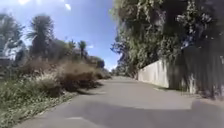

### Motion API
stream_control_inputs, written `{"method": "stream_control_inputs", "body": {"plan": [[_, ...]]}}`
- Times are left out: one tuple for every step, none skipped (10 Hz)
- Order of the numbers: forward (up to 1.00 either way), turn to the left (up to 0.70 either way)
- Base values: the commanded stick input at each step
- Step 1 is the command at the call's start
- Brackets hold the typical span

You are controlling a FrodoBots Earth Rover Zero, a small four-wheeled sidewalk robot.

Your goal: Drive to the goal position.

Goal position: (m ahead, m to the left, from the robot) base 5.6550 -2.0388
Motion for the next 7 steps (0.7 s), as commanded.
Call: {"method": "stream_control_inputs", "body": {"plan": [[1.0, 0.0], [1.0, 0.0], [1.0, 0.0], [1.0, 0.0], [1.0, 0.0], [1.0, 0.0], [1.0, 0.0]]}}
